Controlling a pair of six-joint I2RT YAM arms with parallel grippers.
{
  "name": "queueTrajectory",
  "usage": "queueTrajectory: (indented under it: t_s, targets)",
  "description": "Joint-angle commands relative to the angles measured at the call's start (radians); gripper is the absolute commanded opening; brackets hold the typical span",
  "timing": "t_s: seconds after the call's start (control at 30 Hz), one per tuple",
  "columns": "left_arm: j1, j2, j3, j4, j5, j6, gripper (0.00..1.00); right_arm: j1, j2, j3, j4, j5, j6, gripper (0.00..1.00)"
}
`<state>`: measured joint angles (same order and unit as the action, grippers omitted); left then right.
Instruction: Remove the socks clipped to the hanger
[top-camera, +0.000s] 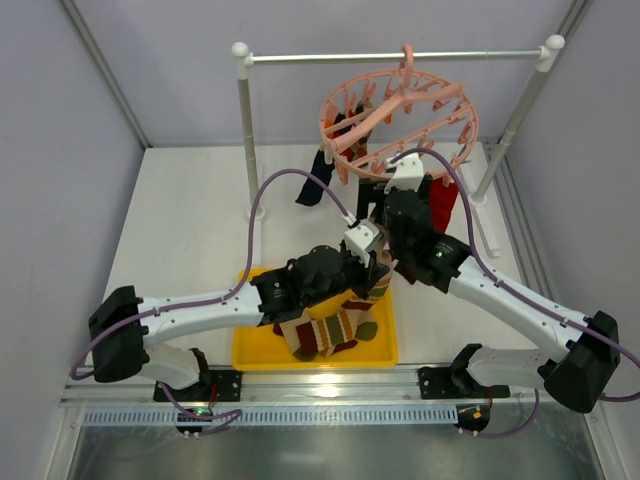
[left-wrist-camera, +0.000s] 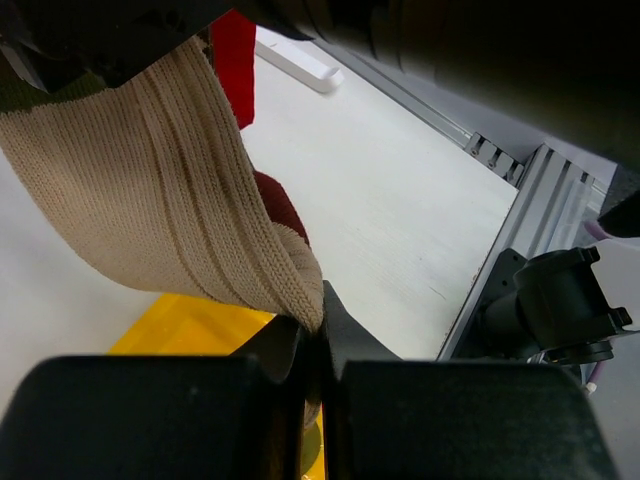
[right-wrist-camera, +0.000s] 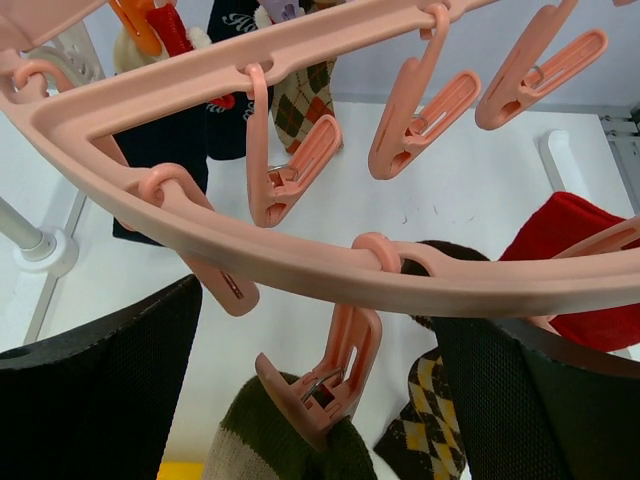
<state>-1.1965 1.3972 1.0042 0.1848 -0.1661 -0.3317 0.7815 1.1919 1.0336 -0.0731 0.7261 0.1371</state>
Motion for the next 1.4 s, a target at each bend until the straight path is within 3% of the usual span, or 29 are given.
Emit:
queueTrajectory:
  t_s: [0.0, 0.03, 0.07, 0.13, 0.2, 0.27, 0.3, 0.37, 0.67, 0.7, 0.73, 0.77, 0.83, 0.93, 1.13, 1.37]
  targets:
    - [0.002, -0.02, 0.03, 0.042, 0.016, 0.019, 0.0, -0.004, -0.026, 0.003, 0.061, -0.004, -0.01, 0.95]
    - [0.002, -0.02, 0.03, 0.042, 0.017, 0.019, 0.0, -0.005, -0.026, 0.005, 0.064, -0.004, -0.014, 0.93]
    - [0.002, -0.018, 0.03, 0.042, 0.014, 0.019, 0.0, -0.004, -0.026, 0.003, 0.065, -0.004, -0.019, 0.81]
    - [0.002, -0.018, 0.03, 0.042, 0.013, 0.022, 0.0, -0.007, -0.031, -0.004, 0.068, -0.001, -0.022, 0.72]
    - [0.002, -0.015, 0.031, 0.039, 0.01, 0.023, 0.0, -0.007, -0.046, -0.01, 0.068, -0.005, -0.028, 0.55]
    - [0.002, -0.009, 0.033, 0.038, 0.0, 0.028, 0.0, -0.005, -0.063, -0.017, 0.098, -0.007, -0.039, 0.23]
    - [0.002, -0.006, 0.033, 0.036, -0.003, 0.029, 0.0, -0.005, -0.069, -0.018, 0.098, -0.001, -0.04, 0.13]
    - [0.002, 0.0, 0.036, 0.033, -0.012, 0.029, 0.0, -0.005, -0.081, -0.026, 0.104, 0.004, -0.051, 0.04]
    - [0.002, 0.034, 0.039, 0.016, -0.052, 0.034, 0.0, -0.005, -0.112, -0.014, 0.093, -0.007, -0.08, 0.07]
    - [0.002, 0.033, 0.033, 0.022, -0.055, 0.033, 0.0, -0.005, -0.114, -0.009, 0.093, -0.017, -0.08, 0.14]
    - [0.002, 0.033, 0.027, 0.025, -0.055, 0.033, 0.0, -0.005, -0.114, -0.006, 0.091, -0.022, -0.082, 0.48]
    - [0.003, 0.033, 0.028, 0.027, -0.05, 0.036, 0.0, -0.005, -0.112, -0.003, 0.088, -0.028, -0.085, 0.61]
    - [0.002, 0.031, 0.028, 0.024, -0.046, 0.037, 0.0, -0.005, -0.112, 0.002, 0.084, -0.046, -0.093, 0.75]
    - [0.003, 0.023, 0.028, 0.018, -0.049, 0.04, 0.0, -0.005, -0.115, -0.001, 0.084, -0.073, -0.103, 0.8]
    - [0.003, 0.01, 0.031, -0.019, -0.065, 0.045, 0.0, -0.017, -0.15, -0.021, 0.104, -0.108, -0.133, 0.82]
    - [0.008, -0.023, 0.025, -0.062, -0.087, 0.037, 0.0, -0.096, -0.186, -0.029, 0.079, -0.264, -0.131, 0.82]
